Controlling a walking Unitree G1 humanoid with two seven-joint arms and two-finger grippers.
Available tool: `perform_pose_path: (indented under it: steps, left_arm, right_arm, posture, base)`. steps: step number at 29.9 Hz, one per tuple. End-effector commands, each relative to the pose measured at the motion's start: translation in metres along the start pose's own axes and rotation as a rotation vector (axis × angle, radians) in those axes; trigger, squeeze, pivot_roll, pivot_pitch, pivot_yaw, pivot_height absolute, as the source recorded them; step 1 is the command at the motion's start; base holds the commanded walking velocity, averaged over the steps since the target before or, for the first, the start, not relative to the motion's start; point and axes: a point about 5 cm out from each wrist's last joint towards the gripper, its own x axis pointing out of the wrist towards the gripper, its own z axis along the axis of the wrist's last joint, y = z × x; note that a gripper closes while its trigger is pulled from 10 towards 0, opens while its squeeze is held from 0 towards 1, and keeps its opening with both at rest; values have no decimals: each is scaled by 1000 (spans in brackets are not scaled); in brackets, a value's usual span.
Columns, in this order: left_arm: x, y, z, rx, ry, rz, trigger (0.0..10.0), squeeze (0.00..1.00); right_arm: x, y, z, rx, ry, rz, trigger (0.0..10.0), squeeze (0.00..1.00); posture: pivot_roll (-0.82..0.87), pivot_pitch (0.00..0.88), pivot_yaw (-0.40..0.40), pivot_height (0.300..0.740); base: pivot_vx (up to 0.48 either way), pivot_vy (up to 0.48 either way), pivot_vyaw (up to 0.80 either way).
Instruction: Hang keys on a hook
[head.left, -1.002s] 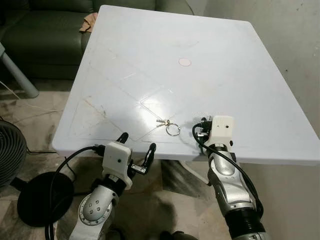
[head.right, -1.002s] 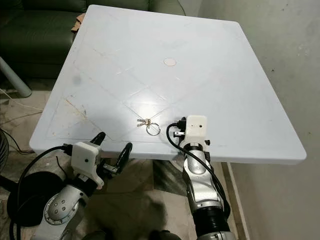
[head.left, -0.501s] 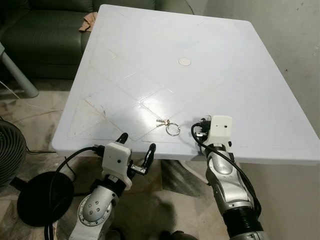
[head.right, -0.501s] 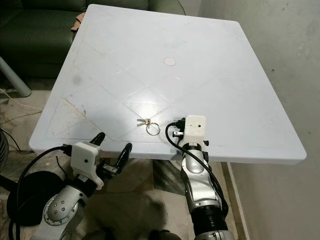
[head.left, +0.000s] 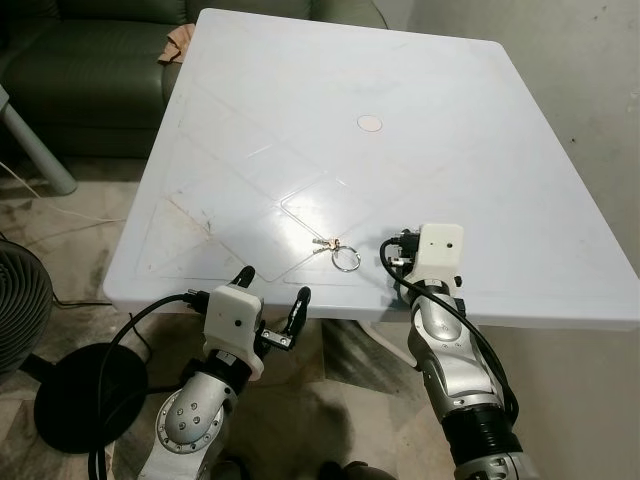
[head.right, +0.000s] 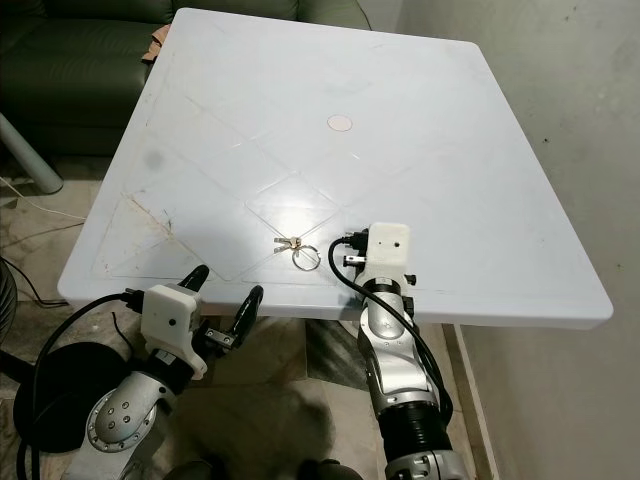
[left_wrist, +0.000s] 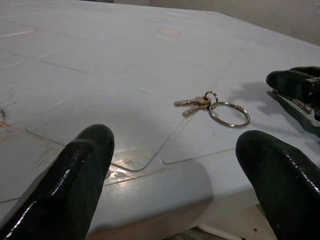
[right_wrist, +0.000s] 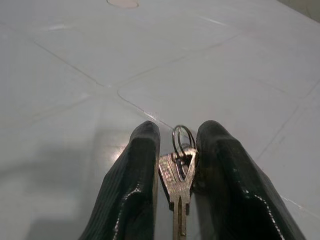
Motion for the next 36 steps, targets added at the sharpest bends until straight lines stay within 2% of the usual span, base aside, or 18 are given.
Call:
perform_pose_path:
  steps: [1,2,3,4,5,7,8,9,10,28,31,36]
  left_arm:
    - [-2,-3,1,-7,3,-9,10000,0]
    - [-2,-3,1,-7,3,-9,10000,0]
    - [-2,-3,1,-7,3,-8,10000,0]
    - [-2,-3,1,-7,3,-8,10000,0]
    - [-2,-3,1,-6,3,-7,10000,0]
    - [-3,-3,1,-6,3,-6,10000,0]
    - [-3,-3,1,-6,4,-6,10000,0]
    - [-3,-3,1,-6,4,-6,10000,0]
    - [-3,-3,1,-6,4,-6,10000,0]
    - [-1,-2,1,-1,2,-3,10000,0]
    - [0,-2,1,-2,0,-4,10000,0]
    - [5,-2,2,0,-10,-4,10000,0]
  right_arm:
    - [0,-4,-4,-4,29,-18,8784,0]
    - [0,-4,-5,-8,39,-17,6667,0]
    - [0,-4,-6,-10,45,-16,6667,0]
    - [0,-5,-7,-14,47,-19,5961,0]
    - [0,-6,-7,-19,42,-19,6078,0]
    - [0,-6,-8,-17,49,-15,8784,0]
    - [0,-5,-9,-14,52,-11,8784,0]
    - [0,-6,-9,-14,53,-14,5294,0]
    - [0,-6,-9,-17,48,-25,0,0]
    - [0,-9,-3,-14,8,-39,0,0]
    - [0,-11,-1,18,5,-40,0,0]
    - [2,-18,11,123,-23,-35,0,0]
  posture:
    - [164,219,-108,740]
    - [164,219,-108,740]
    - [166,220,-108,740]
    - [166,220,-108,740]
    - [166,220,-108,740]
    - [167,222,-107,740]
    - [167,222,-107,740]
    - [167,222,-107,740]
    - [166,222,-107,740]
    - [165,213,-107,740]
    - [163,210,-106,740]
    - [157,192,-106,740]
  base:
    - [0,0,0]
    - [0,0,0]
    - [0,0,0]
    - [0,0,0]
    - [0,0,0]
    - [0,0,0]
    - [0,0,0]
    - [0,0,0]
    - [0,0,0]
    - [0,0,0]
    - [0,0,0]
    - [0,0,0]
